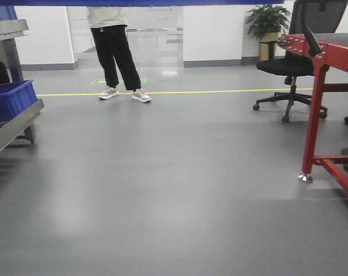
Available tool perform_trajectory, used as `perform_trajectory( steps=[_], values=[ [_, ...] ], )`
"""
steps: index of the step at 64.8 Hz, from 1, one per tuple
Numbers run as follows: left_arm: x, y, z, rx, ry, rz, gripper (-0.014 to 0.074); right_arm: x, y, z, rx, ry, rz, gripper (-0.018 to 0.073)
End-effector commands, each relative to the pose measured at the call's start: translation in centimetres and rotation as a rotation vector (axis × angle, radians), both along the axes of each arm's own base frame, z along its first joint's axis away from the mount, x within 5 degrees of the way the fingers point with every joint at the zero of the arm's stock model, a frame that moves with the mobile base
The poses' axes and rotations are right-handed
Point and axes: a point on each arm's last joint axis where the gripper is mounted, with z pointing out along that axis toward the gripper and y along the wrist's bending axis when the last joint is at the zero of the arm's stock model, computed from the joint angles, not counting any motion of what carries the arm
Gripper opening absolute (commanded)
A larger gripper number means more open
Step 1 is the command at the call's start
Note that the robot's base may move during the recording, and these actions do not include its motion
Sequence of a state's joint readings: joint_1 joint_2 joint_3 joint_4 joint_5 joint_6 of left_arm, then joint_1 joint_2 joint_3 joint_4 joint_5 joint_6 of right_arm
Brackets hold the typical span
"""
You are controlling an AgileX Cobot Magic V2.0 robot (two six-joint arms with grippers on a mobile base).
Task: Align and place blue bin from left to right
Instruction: 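Turn and drive the base toward the other rack of blue bins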
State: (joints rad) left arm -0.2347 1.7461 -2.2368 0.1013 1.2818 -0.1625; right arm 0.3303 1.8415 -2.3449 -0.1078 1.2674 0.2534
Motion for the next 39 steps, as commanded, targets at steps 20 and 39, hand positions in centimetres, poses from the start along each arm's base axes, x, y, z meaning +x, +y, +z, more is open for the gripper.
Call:
perform_trajectory(
  steps=[20,39],
  values=[
    [-0.63,-0.08,1.82,-0.023,-0.118,-0.015,-0.0111,-0.79,-0.32,2.43,0.010,-0.150,0.016,-0.0151],
    [-0.63,-0.08,1.82,-0.023,-0.118,-0.015,-0.0111,-0.77,-0.31,2.46,0.011,-0.153,0.017,-0.0151]
  ],
)
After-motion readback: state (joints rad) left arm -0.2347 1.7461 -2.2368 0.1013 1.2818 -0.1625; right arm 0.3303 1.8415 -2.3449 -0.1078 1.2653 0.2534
